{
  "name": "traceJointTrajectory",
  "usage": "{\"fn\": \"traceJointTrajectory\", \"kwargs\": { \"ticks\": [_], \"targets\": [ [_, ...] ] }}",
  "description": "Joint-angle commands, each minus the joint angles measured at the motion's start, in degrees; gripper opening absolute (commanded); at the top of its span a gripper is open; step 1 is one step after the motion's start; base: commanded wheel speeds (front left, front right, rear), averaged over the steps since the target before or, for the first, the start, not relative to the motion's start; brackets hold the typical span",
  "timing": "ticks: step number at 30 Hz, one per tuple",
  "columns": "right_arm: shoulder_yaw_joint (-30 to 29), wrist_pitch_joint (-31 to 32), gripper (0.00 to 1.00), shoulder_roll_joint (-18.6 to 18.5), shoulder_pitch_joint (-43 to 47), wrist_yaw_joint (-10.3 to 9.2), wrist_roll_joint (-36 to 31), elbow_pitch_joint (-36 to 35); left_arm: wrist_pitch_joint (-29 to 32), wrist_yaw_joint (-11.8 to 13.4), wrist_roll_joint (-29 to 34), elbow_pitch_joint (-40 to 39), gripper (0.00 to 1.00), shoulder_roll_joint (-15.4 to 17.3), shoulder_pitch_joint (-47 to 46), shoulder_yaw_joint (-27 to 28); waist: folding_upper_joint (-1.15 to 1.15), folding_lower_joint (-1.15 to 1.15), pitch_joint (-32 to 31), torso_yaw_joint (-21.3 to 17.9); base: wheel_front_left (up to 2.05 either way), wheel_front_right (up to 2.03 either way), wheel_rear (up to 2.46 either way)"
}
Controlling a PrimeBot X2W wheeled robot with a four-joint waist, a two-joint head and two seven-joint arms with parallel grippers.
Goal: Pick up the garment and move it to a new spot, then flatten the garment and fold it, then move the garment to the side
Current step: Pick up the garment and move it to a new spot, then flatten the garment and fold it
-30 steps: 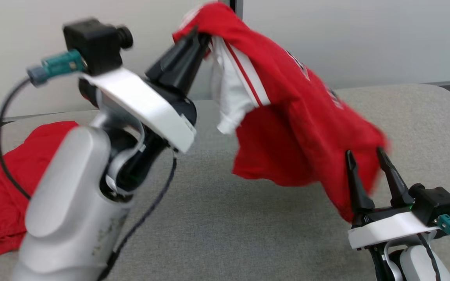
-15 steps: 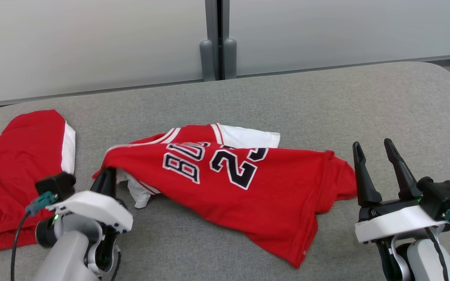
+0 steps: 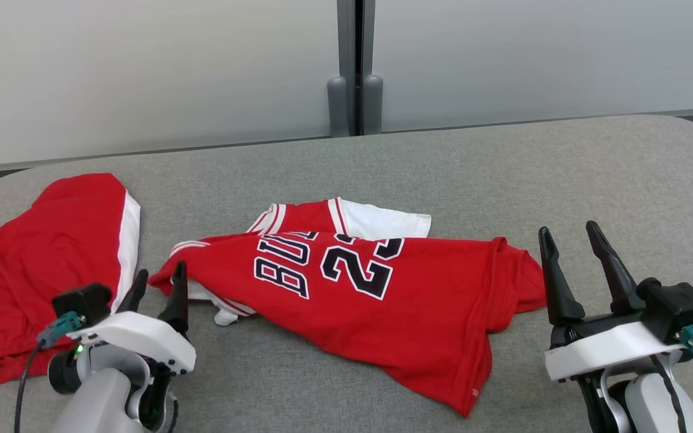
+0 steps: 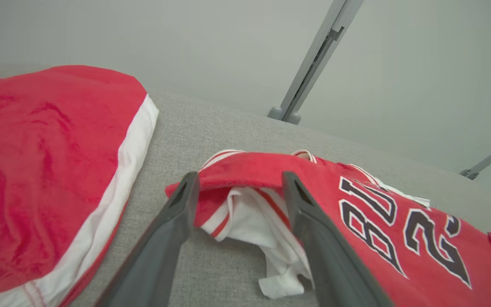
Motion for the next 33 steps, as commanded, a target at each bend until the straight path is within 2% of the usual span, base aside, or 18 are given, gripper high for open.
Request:
{"fn": "traceJointTrajectory", "kwargs": {
  "ticks": [1, 7, 12, 16, 22, 26, 33],
  "targets": [
    [-0.12, -0.28, 1.00, -0.57, 0.74, 0.11, 0.03, 0.11, -0.38, -0.32, 0.88, -1.65, 1.00, 0.79, -0.47, 0.31, 0.00, 0.00, -0.70, 0.24, 0.00, 0.00, 0.00],
    [0.12, -0.28, 1.00, -0.85, 1.91, 0.11, -0.02, 0.16, -0.33, 2.87, 6.19, -16.93, 1.00, 3.15, 5.72, 4.95, 0.00, 0.00, -2.30, 0.30, 0.00, 0.00, 0.00],
    [0.38, -0.29, 1.00, -1.21, 2.48, 0.11, -0.20, -0.30, -0.34, 5.37, 14.42, -33.20, 1.00, 3.25, 14.47, 8.19, 0.00, 0.00, -2.59, 0.18, 0.00, 0.00, 0.00],
    [0.37, -0.29, 1.00, -1.45, 3.30, 0.11, -0.43, -0.88, -0.35, 6.31, 20.26, -41.29, 1.00, 2.50, 19.98, 9.69, 0.00, 0.00, -2.50, 0.23, 0.00, 0.00, 0.00],
    [-0.89, -0.28, 1.00, -1.54, 5.03, 0.11, -0.52, -1.35, -0.36, 6.72, 26.04, -46.97, 1.00, -1.90, 26.73, 12.08, 0.00, 0.00, -2.40, 0.26, 0.00, 0.00, 0.00],
    [-1.33, -0.29, 1.00, -1.63, 5.90, 0.11, -0.26, -0.83, -0.36, 5.83, 28.75, -47.73, 1.00, -4.61, 29.70, 12.47, 0.00, 0.00, -2.32, 0.58, 0.00, 0.00, 0.00],
    [-0.71, -0.29, 1.00, -1.64, 6.39, 0.11, 0.37, 0.29, -0.36, 4.31, 31.05, -47.39, 1.00, -6.25, 29.70, 12.56, 0.00, 0.00, -2.48, 1.53, 0.00, 0.00, 0.00]
  ]
}}
